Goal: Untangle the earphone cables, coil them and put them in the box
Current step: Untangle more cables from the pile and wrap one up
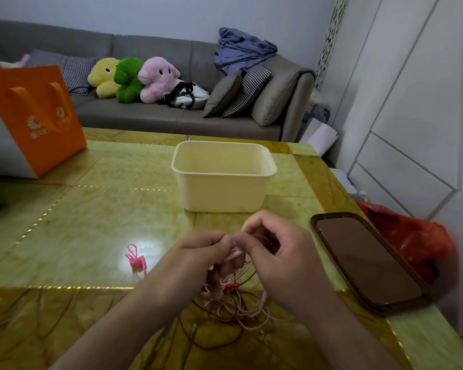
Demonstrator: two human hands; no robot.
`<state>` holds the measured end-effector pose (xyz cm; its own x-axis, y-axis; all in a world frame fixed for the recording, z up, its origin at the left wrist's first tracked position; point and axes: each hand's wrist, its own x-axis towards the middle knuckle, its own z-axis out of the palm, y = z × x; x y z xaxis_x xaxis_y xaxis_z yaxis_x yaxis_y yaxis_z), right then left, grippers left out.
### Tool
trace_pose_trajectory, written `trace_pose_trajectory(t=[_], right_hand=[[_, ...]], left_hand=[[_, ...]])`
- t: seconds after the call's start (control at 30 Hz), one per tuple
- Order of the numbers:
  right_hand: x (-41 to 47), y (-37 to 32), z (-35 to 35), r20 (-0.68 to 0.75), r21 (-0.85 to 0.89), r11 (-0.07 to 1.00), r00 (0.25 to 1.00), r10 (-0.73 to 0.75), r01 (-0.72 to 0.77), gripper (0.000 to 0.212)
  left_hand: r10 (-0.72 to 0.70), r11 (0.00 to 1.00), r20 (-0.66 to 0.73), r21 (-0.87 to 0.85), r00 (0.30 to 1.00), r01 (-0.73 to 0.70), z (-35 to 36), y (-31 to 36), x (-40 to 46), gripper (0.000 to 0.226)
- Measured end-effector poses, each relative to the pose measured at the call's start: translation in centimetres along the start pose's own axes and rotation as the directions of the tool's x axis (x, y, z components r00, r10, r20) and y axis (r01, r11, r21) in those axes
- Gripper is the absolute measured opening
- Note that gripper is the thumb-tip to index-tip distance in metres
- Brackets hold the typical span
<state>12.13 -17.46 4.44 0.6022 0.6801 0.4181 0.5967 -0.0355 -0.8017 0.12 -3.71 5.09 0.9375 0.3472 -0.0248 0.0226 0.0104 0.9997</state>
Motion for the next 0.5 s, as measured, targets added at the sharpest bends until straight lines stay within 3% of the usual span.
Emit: trace_pose_trajectory(t=[0.17, 0.5], right_hand=[[0.2, 0.3, 0.4, 0.087, 0.176, 0.974, 0.987, 0.132, -0.146, 0.017], [-0.3, -0.4, 1.4, 0.239, 0.280, 0.939, 0.962, 0.135, -0.201, 0.021]], left_hand=[[0.035, 0.972, -0.091, -0.228, 0.995, -0.056, -0.2, 0.4, 0.0, 0.029], [0.077, 0.977, -0.226, -0.180, 0.971, -0.119, 0.0, 0.4, 0.2, 0.036]])
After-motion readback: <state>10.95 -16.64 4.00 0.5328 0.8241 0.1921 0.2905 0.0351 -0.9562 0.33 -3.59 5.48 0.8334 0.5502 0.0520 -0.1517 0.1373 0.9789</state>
